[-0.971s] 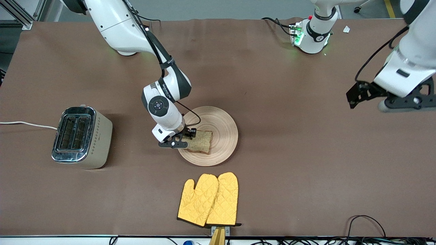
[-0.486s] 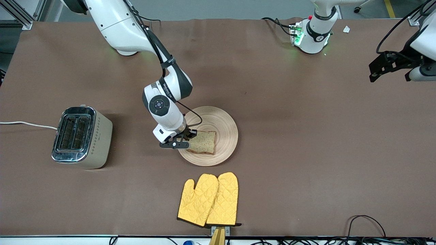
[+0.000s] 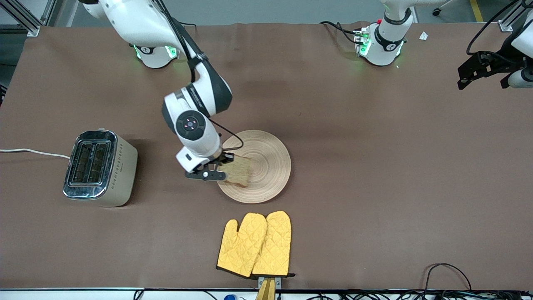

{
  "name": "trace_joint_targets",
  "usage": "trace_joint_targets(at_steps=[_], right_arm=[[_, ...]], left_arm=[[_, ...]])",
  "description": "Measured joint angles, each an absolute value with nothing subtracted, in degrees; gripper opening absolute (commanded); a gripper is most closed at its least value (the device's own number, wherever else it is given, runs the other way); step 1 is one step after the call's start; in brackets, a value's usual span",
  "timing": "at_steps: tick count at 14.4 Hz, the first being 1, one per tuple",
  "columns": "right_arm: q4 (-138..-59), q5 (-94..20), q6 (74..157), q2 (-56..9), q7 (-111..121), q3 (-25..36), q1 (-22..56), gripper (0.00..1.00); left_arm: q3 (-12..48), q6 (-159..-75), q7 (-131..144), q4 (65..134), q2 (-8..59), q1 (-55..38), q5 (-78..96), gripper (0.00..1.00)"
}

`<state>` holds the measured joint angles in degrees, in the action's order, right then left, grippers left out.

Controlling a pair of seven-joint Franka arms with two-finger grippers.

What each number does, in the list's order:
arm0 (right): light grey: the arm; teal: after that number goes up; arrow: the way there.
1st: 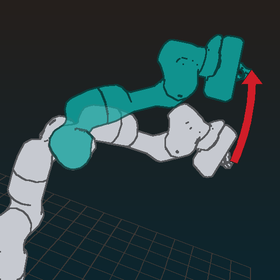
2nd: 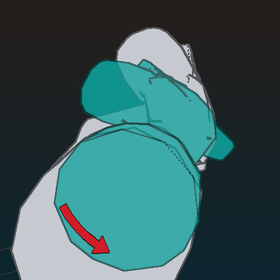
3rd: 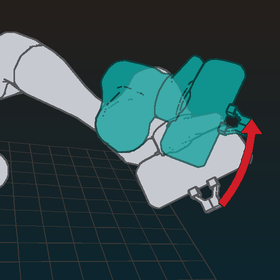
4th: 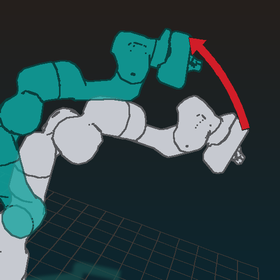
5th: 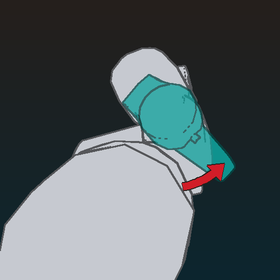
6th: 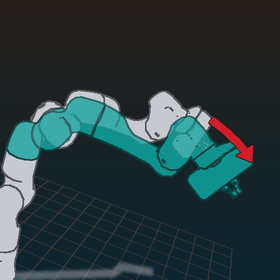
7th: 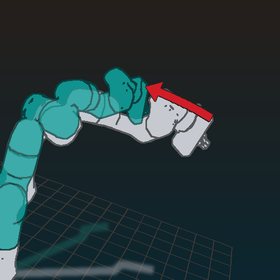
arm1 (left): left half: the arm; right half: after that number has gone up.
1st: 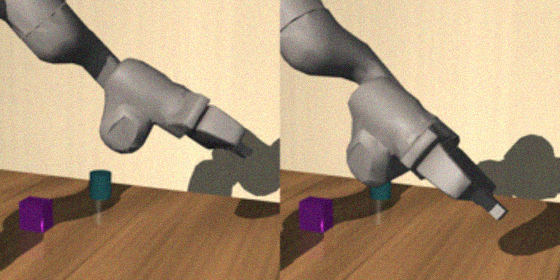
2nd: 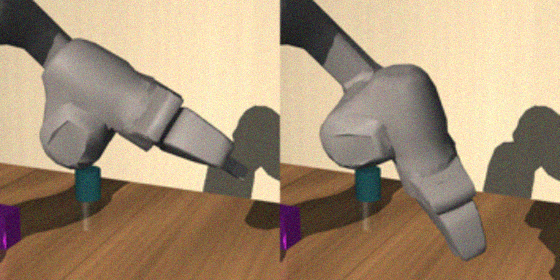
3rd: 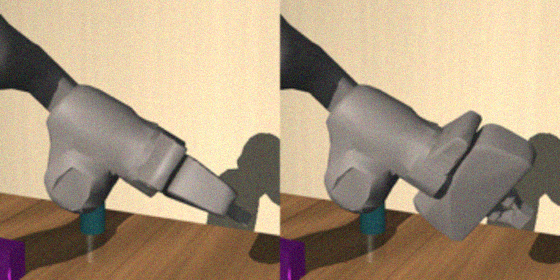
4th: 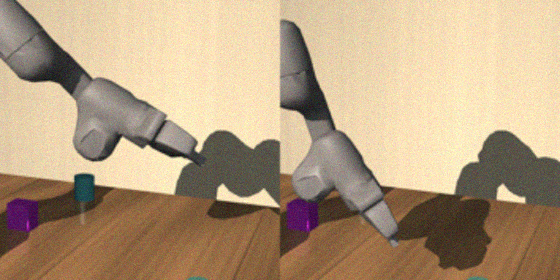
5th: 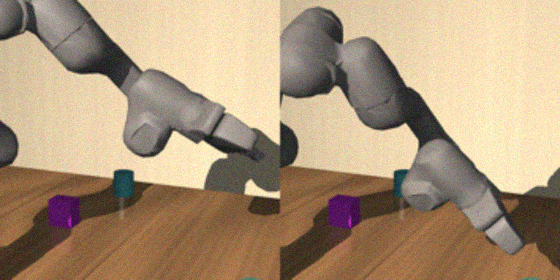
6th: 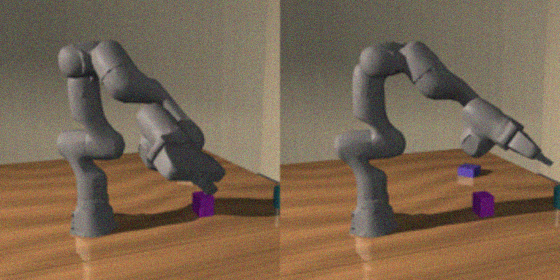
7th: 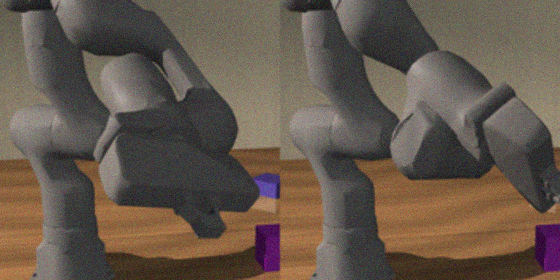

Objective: Move plate and put bread in toaster
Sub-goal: 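Grasp the bread slice with the right gripper and lift it off the plate, then carry the bread with the right gripper over the toaster slot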

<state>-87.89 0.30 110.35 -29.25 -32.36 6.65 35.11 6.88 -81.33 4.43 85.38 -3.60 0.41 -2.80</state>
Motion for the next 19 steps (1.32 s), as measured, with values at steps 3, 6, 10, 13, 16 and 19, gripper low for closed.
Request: trace_joint_targets(at_steps=[3,6,10,13,16,19], right_arm=[[-81.9,11.6,94.4,-26.9,-30.5,7.2,34.0,0.01],[-79.2,20.0,87.4,-26.8,-22.2,8.8,32.8,0.01],[-78.3,27.6,86.4,-26.8,-11.5,15.0,31.6,0.01],[-78.3,32.9,86.1,-26.8,-7.4,18.2,31.2,0.01],[-78.9,37.7,85.2,-26.8,-7.1,19.2,31.1,0.01],[-80.4,40.4,85.1,-27.0,-7.0,19.7,30.2,0.01]], left_arm=[[6.9,-81.4,4.4,85.6,-3.6,0.4,-2.8,1.00],[6.9,-81.4,4.4,85.6,-3.6,0.4,-2.8,1.00],[6.9,-81.5,4.4,85.6,-3.6,0.4,-2.7,1.00],[6.9,-81.5,4.4,85.6,-3.6,0.4,-2.7,1.00],[6.8,-81.5,4.5,85.6,-3.6,0.4,-2.7,1.00],[6.8,-81.5,4.6,85.7,-3.6,0.4,-2.7,1.00]])
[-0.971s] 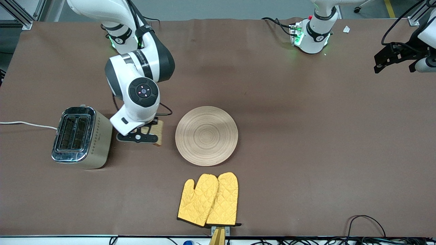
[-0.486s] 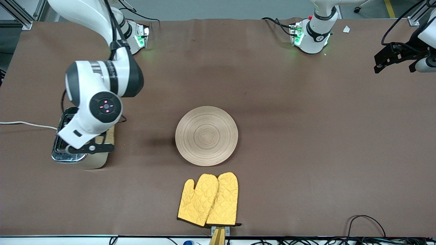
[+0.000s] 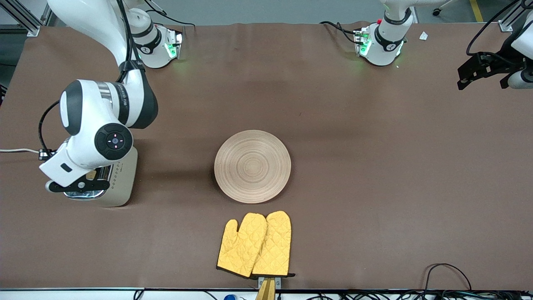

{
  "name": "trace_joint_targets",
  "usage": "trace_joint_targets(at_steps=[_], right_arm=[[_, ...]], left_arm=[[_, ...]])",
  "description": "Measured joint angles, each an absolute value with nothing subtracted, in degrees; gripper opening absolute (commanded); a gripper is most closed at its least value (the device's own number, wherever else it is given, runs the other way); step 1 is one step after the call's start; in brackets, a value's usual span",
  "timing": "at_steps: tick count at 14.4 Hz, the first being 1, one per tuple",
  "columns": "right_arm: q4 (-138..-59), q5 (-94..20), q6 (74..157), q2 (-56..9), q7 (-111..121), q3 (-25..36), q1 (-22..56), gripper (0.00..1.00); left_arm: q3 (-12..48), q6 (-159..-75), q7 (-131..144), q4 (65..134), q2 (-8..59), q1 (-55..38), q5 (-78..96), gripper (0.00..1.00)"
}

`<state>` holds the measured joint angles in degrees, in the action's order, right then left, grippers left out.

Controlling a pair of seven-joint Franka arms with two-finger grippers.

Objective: Move plate and put bread in toaster
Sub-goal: 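Carry the bread with the right gripper over the toaster slot, then lower the bread into the toaster slot with the right gripper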

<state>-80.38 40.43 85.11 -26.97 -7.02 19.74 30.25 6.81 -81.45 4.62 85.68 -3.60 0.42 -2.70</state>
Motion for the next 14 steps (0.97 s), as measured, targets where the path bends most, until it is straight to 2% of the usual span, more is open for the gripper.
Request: trace_joint_targets(at_steps=[14], right_arm=[[-87.7,39.7,90.6,-27.3,-9.1,19.3,28.6,0.03]], left_arm=[[6.8,-82.2,4.6,86.0,-3.0,0.4,-2.7,1.00]])
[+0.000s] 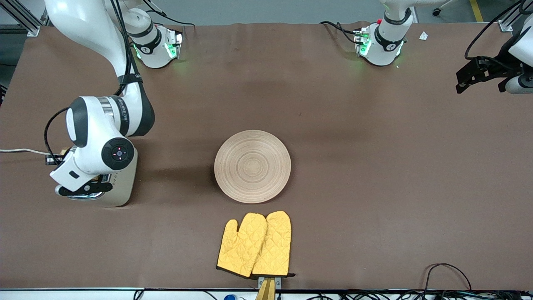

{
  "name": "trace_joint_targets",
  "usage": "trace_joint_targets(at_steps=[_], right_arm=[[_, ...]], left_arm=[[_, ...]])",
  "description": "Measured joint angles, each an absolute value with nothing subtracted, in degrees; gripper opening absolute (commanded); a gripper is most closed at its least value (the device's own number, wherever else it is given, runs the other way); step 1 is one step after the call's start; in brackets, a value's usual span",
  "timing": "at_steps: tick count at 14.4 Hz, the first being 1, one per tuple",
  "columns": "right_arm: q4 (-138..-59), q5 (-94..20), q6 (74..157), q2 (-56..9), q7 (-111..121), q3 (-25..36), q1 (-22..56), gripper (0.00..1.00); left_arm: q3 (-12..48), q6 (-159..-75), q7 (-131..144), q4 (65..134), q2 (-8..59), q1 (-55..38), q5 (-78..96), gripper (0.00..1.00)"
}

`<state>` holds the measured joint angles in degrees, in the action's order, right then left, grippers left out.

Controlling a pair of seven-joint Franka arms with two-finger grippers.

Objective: Move plate and put bread in toaster
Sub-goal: 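Lower the bread into the toaster slot with the right gripper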

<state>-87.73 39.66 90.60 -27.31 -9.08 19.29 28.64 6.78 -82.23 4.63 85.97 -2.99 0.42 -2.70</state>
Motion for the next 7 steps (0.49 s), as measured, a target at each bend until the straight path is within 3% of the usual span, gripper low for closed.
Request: trace_joint_targets(at_steps=[7], right_arm=[[-88.2,37.1,92.5,-27.4,-18.5,19.2,30.7,0.04]], left_arm=[[6.7,-82.3,4.6,86.0,-3.0,0.5,-2.1,1.00]])
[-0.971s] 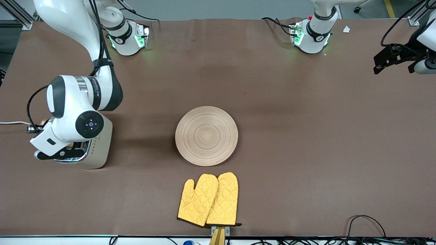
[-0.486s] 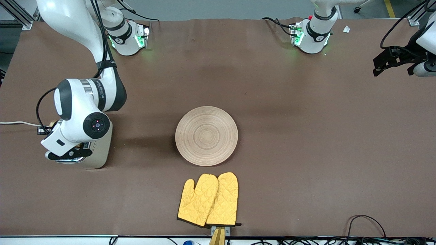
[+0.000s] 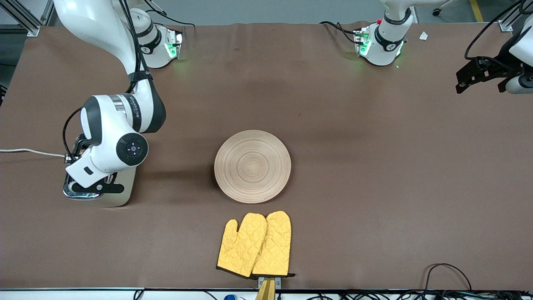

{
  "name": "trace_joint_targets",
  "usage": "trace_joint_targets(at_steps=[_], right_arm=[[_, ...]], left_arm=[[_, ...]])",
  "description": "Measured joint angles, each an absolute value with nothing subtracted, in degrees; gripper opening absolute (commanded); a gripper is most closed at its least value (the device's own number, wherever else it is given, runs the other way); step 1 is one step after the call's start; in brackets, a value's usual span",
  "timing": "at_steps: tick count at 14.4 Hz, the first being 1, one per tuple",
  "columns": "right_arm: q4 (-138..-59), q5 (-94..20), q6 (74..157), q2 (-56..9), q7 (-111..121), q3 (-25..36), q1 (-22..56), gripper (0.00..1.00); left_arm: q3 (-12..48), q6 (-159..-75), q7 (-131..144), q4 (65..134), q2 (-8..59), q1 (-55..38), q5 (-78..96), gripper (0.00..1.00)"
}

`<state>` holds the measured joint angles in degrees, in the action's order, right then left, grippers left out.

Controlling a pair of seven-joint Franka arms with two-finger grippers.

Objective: Move plate and put bread in toaster
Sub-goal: 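Lower the bread into the toaster slot with the right gripper, then open the right gripper and raise it away from the toaster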

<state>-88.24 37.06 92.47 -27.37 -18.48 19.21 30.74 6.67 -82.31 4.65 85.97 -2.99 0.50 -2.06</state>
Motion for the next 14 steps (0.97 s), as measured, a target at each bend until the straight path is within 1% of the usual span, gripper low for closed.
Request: trace_joint_targets(at_steps=[2,3,5,6,7,11,14], right_arm=[[-88.3,36.1,92.9,-27.4,-18.6,19.3,30.3,0.09],[-88.3,35.9,93.2,-27.4,-18.7,19.3,29.9,0.16],[-88.3,35.6,93.6,-27.4,-18.7,19.4,28.8,0.37],[-88.2,34.9,93.7,-27.4,-18.7,19.4,28.3,0.52],[-88.2,34.1,93.8,-27.4,-18.7,19.5,27.8,0.57],[-88.1,32.7,94.8,-27.3,-18.7,19.5,27.1,0.63],[-87.7,31.2,94.7,-26.4,-18.5,19.5,27.1,0.66]], left_arm=[[6.6,-82.3,4.7,86.0,-3.0,0.9,-1.9,1.00],[6.6,-82.3,4.7,86.0,-3.0,1.1,-1.9,1.00],[6.6,-82.3,4.7,86.0,-3.0,1.3,-1.9,1.00],[6.6,-82.4,4.7,86.0,-3.0,1.3,-1.8,1.00],[6.6,-82.4,4.7,86.0,-3.0,1.3,-1.8,1.00],[6.6,-82.4,4.7,86.0,-3.0,1.3,-1.8,1.00],[6.6,-82.4,4.7,86.0,-3.0,1.3,-1.8,1.00]])
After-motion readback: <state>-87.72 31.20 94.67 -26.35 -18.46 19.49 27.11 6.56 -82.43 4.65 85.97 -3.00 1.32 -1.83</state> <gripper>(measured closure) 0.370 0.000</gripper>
